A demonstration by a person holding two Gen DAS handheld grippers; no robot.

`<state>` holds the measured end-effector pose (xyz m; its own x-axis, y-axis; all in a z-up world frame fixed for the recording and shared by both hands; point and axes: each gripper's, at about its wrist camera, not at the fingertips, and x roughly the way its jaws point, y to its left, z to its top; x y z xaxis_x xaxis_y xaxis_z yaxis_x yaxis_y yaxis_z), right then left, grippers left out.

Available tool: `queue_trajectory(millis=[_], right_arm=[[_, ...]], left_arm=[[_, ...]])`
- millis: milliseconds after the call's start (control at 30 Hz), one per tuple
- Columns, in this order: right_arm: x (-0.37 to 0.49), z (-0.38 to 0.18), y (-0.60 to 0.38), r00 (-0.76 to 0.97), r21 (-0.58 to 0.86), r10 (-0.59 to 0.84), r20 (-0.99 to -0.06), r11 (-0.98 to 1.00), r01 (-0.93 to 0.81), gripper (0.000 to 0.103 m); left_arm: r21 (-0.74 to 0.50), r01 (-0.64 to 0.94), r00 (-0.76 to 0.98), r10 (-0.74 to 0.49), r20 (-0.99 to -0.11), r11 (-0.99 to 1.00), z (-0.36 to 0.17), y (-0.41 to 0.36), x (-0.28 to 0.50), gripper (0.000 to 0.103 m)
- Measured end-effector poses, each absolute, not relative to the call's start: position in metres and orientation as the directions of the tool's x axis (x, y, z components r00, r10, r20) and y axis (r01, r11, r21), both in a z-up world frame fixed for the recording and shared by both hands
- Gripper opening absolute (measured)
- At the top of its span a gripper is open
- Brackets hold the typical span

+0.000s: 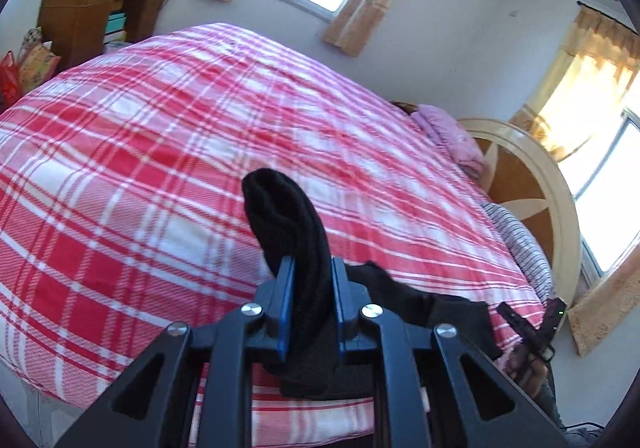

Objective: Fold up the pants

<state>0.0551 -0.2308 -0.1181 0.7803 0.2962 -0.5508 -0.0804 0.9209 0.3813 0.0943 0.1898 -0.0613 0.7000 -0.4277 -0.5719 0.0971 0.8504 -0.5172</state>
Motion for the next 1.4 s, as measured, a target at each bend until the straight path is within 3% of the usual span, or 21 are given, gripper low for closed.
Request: queue_trajectory(millis=[333,733,1067,1400], right_arm=[[0.049,-0.112,-0.243,0.799,0.395,0.265,-0.539,0.918,-0.037,0.068],[0.047,-0.113,-0.259,0.803,0.402,0.214,-0.557,0.915,0.035,0.069],[0.037,-0.11,-0.28,0.818,0.404,0.171,-0.55,0.911,0.08,0.069],[0.041,-0.116,-0.297,0.812,0.45,0.156,-0.562,0.882,0.141,0.069]], left_arm=[[-0.495,0.282,0.685,-0.533,-0.496,0.822,-0.017,0.119,0.091,0.017],[-0.452,0.487,0.572,-0.664,-0.482,0.747,0.009,0.014,0.098,0.017],[-0.434,0.578,0.443,-0.713,-0.544,0.691,-0.002,-0.066,0.113,0.017],[-0.391,0.618,0.299,-0.664,-0.686,0.682,-0.054,-0.152,0.121,0.017]])
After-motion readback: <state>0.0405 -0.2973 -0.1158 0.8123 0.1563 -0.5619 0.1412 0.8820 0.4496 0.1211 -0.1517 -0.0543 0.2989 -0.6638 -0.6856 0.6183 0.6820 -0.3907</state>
